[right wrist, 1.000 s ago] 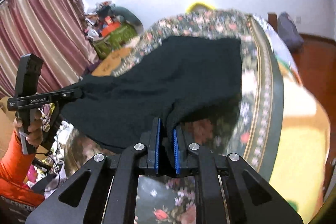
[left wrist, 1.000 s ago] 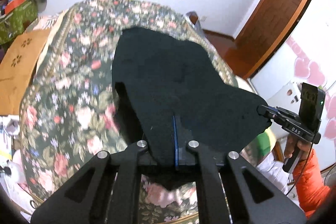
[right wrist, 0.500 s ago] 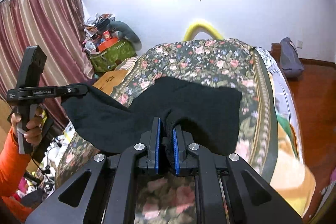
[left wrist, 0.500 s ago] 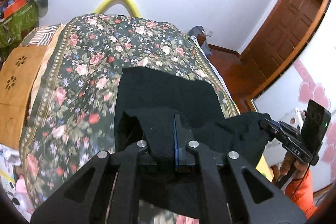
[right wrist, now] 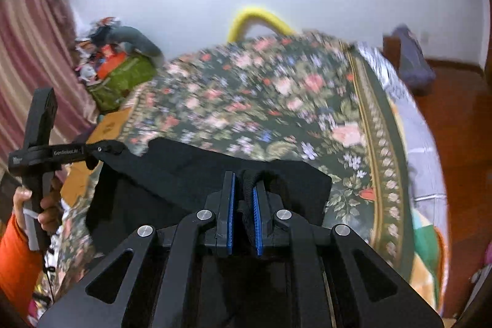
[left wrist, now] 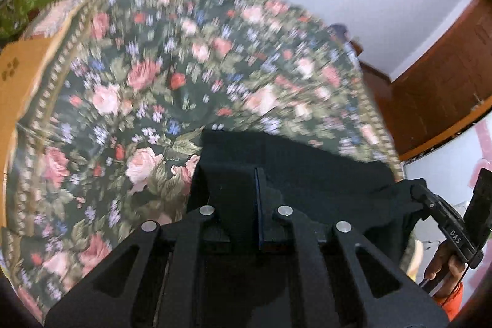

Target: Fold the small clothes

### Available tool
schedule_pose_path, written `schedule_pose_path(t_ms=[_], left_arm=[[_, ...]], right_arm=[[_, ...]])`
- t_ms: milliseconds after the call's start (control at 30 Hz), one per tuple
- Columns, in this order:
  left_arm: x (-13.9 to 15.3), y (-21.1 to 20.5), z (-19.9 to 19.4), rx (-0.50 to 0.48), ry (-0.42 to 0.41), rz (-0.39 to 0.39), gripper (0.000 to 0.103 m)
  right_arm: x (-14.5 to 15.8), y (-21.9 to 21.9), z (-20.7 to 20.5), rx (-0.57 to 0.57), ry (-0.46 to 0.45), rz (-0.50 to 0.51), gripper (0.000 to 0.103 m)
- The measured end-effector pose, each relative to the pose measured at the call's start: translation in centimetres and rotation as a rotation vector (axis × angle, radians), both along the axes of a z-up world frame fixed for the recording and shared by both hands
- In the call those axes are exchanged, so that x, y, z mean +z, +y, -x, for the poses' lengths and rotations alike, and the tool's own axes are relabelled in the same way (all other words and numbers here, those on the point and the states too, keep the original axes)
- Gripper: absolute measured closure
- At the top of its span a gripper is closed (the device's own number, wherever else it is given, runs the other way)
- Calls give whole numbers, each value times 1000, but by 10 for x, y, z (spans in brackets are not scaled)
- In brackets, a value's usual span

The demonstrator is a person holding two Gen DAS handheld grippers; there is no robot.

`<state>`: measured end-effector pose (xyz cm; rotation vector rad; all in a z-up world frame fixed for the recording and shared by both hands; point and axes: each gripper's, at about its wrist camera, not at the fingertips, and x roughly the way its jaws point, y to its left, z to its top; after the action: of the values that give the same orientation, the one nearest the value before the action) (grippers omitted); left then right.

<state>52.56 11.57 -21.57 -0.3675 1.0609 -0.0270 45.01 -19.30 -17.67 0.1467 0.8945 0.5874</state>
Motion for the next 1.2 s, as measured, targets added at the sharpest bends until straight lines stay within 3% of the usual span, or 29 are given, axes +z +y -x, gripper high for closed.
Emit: schedule_pose_path(t_ms=[100,167,267,300,333,400,467,600,867,1000,1133,1200], left_arm=[[-18,0,-8,-24,9,-4,92],[-14,-4,-5,-54,-11,-37,91],[0,-11,1,-91,-3,-102,83],[6,-11,5,-87,-3,-120,72],[14,-11,10,-69,-11,-150,52],[31,-11,28,-34,-66,-213,29],[48,-13,51,-47,-118,-252,27],[61,-18,95,-93,-121,-290,24],[37,-37,177,-173,-71,-283,23],[25,-43,179,-182,-45,-326,23],[25,-40,157,-165,-45,-290,23],[24,-41,132,-165,-38,-279,22]], right_arm=[[-22,3,-7,-9,19,29,94],[-26,3,-4,-2,7,45,92],[-18,-1,5,0,-16,70,86],[-12,-4,11,-3,-20,81,80],[-8,-6,14,-4,-24,86,77],[1,-12,26,-1,-42,74,64],[13,-21,46,10,-65,68,58],[19,-29,85,62,-64,66,51],[-28,-14,145,176,73,78,51],[-47,3,152,191,107,66,51],[-54,14,148,190,115,56,51],[-58,19,142,202,118,53,64]])
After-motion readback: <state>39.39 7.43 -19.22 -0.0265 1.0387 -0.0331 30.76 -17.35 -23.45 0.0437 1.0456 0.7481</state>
